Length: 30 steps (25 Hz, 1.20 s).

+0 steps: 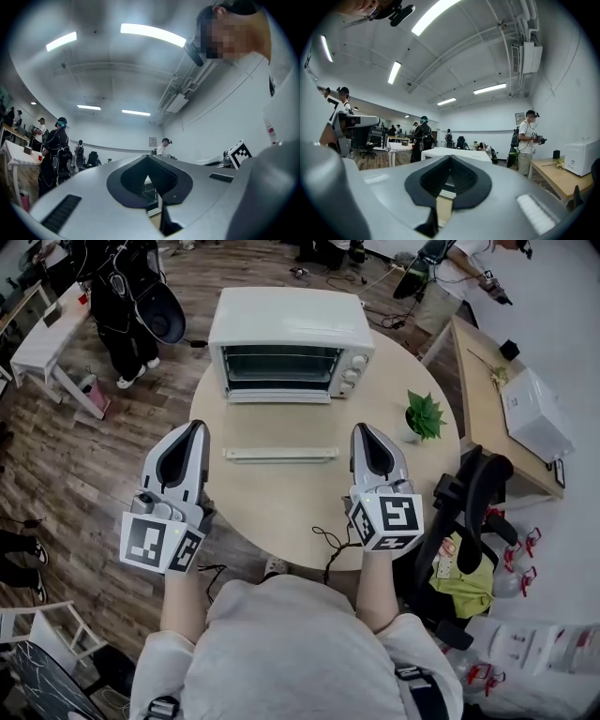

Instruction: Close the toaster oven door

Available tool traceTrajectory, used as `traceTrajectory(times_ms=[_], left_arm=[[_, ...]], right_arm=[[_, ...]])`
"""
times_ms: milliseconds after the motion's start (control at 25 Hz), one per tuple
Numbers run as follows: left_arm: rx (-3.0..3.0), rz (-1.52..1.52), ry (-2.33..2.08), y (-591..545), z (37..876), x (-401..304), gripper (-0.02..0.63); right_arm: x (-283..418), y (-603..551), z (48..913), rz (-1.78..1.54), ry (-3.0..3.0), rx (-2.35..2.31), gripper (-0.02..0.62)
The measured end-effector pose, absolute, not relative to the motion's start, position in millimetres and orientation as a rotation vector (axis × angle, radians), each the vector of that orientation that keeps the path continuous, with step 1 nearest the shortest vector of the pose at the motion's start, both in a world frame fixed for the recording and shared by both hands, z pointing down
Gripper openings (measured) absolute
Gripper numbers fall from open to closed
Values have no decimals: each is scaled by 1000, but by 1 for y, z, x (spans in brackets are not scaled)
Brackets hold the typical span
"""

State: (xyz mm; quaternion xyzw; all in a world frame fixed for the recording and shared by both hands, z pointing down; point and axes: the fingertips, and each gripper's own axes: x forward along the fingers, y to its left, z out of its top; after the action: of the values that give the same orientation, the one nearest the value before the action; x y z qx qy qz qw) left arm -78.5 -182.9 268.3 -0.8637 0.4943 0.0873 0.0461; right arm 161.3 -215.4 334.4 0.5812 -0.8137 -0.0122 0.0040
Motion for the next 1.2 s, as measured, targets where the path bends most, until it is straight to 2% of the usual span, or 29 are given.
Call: traceTrajectory(times_ms=[760, 1200], left_arm=[[-2660, 172, 1610, -205, 301, -72, 8], [-2683, 105, 1663, -208, 322, -78, 8]], right_arm=[[177, -260, 516, 480, -2345, 1628, 14], [178, -254, 619, 685, -2186, 1524, 52]])
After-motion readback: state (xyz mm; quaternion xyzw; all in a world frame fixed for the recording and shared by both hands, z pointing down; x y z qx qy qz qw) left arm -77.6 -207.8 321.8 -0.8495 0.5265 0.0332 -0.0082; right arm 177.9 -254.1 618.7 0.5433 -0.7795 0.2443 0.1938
